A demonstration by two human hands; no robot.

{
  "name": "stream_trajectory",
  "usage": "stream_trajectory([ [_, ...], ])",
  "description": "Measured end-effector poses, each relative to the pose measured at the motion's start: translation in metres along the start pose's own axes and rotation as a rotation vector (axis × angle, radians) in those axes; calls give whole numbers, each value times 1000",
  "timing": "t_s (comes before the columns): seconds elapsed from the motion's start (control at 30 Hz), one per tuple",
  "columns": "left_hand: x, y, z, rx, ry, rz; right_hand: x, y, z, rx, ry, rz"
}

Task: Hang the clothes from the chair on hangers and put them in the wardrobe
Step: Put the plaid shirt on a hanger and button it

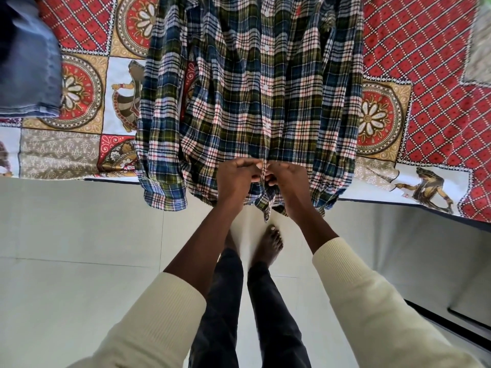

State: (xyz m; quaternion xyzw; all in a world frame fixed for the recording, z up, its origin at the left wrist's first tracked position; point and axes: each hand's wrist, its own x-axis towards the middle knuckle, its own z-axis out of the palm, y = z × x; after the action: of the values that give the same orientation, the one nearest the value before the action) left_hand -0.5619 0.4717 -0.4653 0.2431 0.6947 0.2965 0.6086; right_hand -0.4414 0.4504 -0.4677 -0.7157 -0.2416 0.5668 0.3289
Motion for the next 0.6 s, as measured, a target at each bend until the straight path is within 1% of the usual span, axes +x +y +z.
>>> stream_trajectory([
  [0.07,3,0,-2,-2,-27,12,2,0,1,-5,8,-21],
  [0.17,6,2,-6,35,-41,31,6,0,3,-83,4,-89],
  [0.3,12,7,-8,98,-46,4,12,-3,8,-332,9,-216],
  [0.4,17,9,-7,124,-40,-13,15,-4,11,-484,6,-245],
  [0.5,19,11,-4,148,-52,-7,18,-4,7,-487,8,-260],
  [0.57,21,11,-5,163,-91,7,20,-5,1,-440,-31,-251],
  [0.6,21,11,-7,165,-115,17,21,-7,-2,-394,-68,-218],
])
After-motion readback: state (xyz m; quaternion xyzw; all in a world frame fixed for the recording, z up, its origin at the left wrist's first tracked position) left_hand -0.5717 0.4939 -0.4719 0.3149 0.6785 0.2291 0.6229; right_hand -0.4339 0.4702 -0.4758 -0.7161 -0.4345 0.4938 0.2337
